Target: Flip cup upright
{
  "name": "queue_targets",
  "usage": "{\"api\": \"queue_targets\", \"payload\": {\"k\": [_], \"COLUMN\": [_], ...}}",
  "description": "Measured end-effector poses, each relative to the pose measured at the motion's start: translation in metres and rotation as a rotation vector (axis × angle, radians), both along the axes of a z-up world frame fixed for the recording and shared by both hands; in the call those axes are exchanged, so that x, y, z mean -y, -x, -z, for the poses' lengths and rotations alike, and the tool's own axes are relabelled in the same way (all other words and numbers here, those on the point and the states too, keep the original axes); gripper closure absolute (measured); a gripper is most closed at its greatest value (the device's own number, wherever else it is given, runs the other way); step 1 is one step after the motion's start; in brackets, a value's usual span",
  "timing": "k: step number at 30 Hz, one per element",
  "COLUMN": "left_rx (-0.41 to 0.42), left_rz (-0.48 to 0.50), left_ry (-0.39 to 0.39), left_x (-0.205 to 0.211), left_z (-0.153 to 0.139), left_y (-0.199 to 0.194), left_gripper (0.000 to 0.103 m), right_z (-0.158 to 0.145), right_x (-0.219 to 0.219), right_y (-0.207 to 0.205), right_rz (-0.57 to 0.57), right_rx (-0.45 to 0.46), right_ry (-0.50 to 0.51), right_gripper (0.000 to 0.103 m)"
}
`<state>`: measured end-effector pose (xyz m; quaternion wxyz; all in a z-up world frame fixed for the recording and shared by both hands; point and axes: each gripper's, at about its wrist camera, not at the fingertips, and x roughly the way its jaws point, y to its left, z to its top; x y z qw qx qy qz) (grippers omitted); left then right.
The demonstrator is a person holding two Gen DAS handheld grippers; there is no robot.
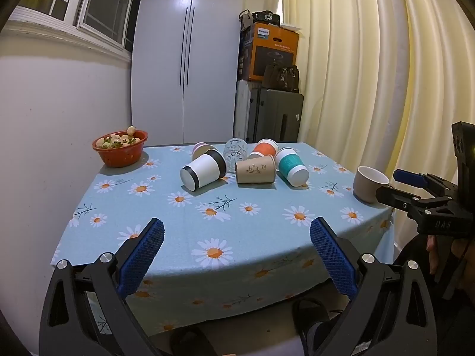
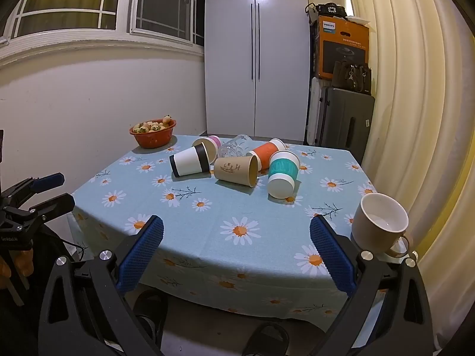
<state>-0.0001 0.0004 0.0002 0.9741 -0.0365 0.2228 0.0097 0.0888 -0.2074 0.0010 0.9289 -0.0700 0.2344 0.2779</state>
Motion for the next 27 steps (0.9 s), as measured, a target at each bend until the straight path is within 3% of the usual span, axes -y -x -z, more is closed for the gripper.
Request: {"api": "queue_targets", "payload": {"k": [27], "left_rx": [0.000], "left_rz": [0.006], "left_ry": [0.004], "left_x": [0.008], "left_z": [0.002], "left_y": [0.008], "left_gripper": [0.007], "right_z": [0.002], "right_x": [0.000], "right_y": [-0.001], "right_rz": [0.000], "right_rx": [-0.005], "right_ry": [0.001], "right_gripper": [0.005]}}
